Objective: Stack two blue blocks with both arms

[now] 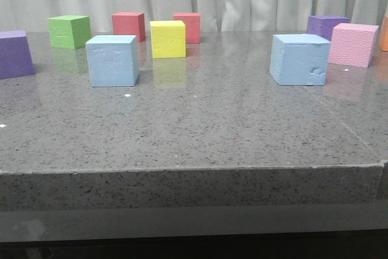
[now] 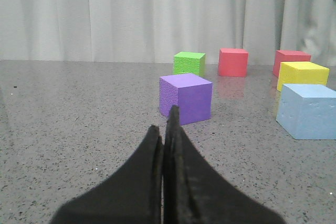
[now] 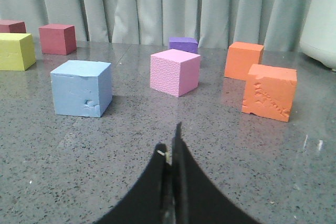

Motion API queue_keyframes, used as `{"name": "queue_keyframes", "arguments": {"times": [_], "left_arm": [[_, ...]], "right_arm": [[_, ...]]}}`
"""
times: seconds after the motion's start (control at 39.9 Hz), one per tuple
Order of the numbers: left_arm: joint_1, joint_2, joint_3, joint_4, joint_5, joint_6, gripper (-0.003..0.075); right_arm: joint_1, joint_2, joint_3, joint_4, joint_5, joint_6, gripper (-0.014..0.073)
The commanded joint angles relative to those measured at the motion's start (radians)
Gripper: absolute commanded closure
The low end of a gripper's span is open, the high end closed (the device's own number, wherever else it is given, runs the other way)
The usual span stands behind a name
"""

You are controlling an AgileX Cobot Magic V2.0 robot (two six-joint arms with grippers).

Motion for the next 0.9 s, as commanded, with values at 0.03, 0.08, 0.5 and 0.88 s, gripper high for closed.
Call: {"name": "queue_keyframes", "arguments": {"times": [0.03,0.08,0.5,0.88], "left_arm": [[0.0,-0.019,0.001,-0.008,-0.083,-0.011,0.0739],[0.0,-0.019,0.001,-0.008,-0.083,-0.011,0.0739],[-0.013,-0.019,0.001,-0.008,-0.083,-0.011,0.0739],[-0.013,-0.019,-0.016,-0.017,-0.135,-0.013,0.0739]], "right_arm": [[-0.004,-0.018,-0.005,0.002,-0.084,-0.004,0.066],[-0.004,-0.018,-0.005,0.002,-0.084,-0.004,0.066],[-0.004,-0.018,-0.005,0.002,-0.084,-0.004,0.066],[-0.004,-0.018,-0.007,0.004,-0.113,-0.004,0.066]]}}
